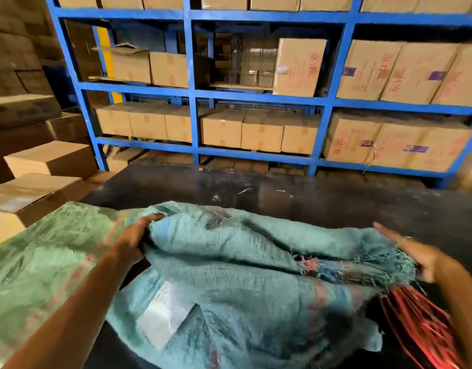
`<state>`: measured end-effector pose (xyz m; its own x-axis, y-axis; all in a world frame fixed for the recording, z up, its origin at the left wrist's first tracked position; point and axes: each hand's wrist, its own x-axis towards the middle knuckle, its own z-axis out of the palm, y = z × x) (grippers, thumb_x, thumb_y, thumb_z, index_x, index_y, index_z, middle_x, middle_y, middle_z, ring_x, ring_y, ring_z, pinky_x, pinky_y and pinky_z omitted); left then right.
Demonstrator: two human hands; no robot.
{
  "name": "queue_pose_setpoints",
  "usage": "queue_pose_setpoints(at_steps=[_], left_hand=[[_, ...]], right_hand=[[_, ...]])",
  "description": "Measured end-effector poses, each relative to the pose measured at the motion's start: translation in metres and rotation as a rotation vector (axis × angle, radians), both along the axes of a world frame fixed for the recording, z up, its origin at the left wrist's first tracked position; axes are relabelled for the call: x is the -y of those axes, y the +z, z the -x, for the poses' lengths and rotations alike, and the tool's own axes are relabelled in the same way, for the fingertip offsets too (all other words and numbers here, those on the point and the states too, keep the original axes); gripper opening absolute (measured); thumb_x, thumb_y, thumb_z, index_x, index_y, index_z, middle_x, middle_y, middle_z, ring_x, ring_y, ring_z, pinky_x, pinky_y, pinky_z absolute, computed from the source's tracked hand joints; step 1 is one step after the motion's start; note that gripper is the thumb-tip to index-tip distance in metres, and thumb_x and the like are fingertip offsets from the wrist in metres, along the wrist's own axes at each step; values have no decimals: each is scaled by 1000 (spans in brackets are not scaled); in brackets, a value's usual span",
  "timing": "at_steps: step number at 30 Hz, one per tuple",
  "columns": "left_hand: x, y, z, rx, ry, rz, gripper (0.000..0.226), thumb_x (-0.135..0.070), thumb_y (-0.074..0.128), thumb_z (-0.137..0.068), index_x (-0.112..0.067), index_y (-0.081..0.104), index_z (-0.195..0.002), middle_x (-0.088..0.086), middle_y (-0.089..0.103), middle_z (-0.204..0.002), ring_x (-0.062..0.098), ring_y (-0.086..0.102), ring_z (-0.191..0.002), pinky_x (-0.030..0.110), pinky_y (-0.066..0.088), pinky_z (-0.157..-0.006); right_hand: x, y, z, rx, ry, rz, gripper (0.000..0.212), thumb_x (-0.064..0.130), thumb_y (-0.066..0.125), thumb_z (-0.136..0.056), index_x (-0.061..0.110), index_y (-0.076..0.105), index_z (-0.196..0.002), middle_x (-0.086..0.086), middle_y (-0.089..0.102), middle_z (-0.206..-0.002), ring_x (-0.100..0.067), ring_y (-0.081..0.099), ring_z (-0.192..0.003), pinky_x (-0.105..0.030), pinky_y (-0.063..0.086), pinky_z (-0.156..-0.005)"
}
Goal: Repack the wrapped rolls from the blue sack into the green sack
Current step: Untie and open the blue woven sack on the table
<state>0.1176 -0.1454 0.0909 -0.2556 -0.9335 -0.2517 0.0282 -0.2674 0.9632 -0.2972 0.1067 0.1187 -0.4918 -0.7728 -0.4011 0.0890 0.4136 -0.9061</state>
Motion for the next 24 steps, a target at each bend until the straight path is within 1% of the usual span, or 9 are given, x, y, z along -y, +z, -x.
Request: queue_pose_setpoints(at_steps=[2, 5, 8, 10, 13, 16, 18, 21, 24], left_hand=[[-2, -24, 1, 246, 24, 6, 17, -25, 58, -90, -14, 57, -77, 14, 49, -70, 24, 48, -62, 29, 38, -57], [-7, -51, -9, 542, 105, -41, 45, -50, 68, -78, -6, 64, -71, 13, 53, -62, 24, 45, -55, 27, 32, -54], [-3, -65, -18, 678, 42, 17, 42, -40, 66, -83, 0, 63, -71, 17, 56, -59, 23, 49, -53, 29, 40, -52], [-2, -53, -9, 396, 43, -64, 28, -19, 58, -87, 4, 58, -72, 26, 59, -63, 30, 54, -54, 40, 53, -47], [-5, -22, 9, 66, 87, -132, 27, -7, 33, -100, -5, 47, -77, 6, 58, -40, 17, 60, -40, 19, 44, -30], [-3, 8, 24, -36, 369, -75, 30, -3, 30, -99, 4, 53, -81, 0, 55, -32, 12, 68, -74, 7, 41, -37], [8, 9, 11, 81, 562, 156, 28, -3, 40, -89, 7, 66, -88, 8, 69, -58, 6, 68, -78, 9, 47, -60], [18, 5, 10, 162, 453, 25, 44, -21, 29, -89, -11, 70, -101, 8, 70, -101, 13, 66, -94, 21, 44, -85], [11, -10, 4, -266, 59, -53, 29, -7, 46, -81, -17, 71, -69, 0, 70, -70, 11, 68, -59, 18, 53, -54]], right_hand=[[0, -11, 0, -179, 135, -192, 34, 38, 80, -71, 12, 69, -90, -9, 74, -80, -23, 70, -69, -24, 56, -52], [10, -35, 6, -633, 343, -501, 49, 44, 84, -58, 21, 70, -100, -3, 73, -102, -20, 67, -91, -31, 52, -84], [29, -44, -1, -632, 192, -431, 34, 18, 71, -81, 4, 66, -112, -17, 69, -102, -26, 63, -85, -32, 50, -76], [43, -34, -13, -350, -38, -171, 24, 4, 63, -84, -6, 65, -106, -16, 71, -73, -28, 66, -64, -34, 55, -64], [58, -13, -26, 0, -199, 159, 27, 15, 56, -88, -2, 66, -105, -10, 72, -65, -23, 69, -56, -31, 56, -53], [49, 9, -21, 144, -283, 390, 39, 23, 46, -92, 4, 74, -72, -4, 67, -52, -14, 65, -45, -20, 50, -41], [37, 11, 6, 187, -241, 498, 31, 28, 68, -81, 5, 74, -62, -7, 71, -60, -15, 69, -54, -25, 53, -42], [19, -12, 39, 323, -93, 455, 72, 45, 87, -44, -6, 73, -94, -28, 62, -107, -33, 65, -102, -50, 57, -72], [8, -21, 30, 153, -283, 147, 41, 38, 79, -64, 2, 70, -80, -16, 71, -64, -25, 69, -52, -38, 54, -41]])
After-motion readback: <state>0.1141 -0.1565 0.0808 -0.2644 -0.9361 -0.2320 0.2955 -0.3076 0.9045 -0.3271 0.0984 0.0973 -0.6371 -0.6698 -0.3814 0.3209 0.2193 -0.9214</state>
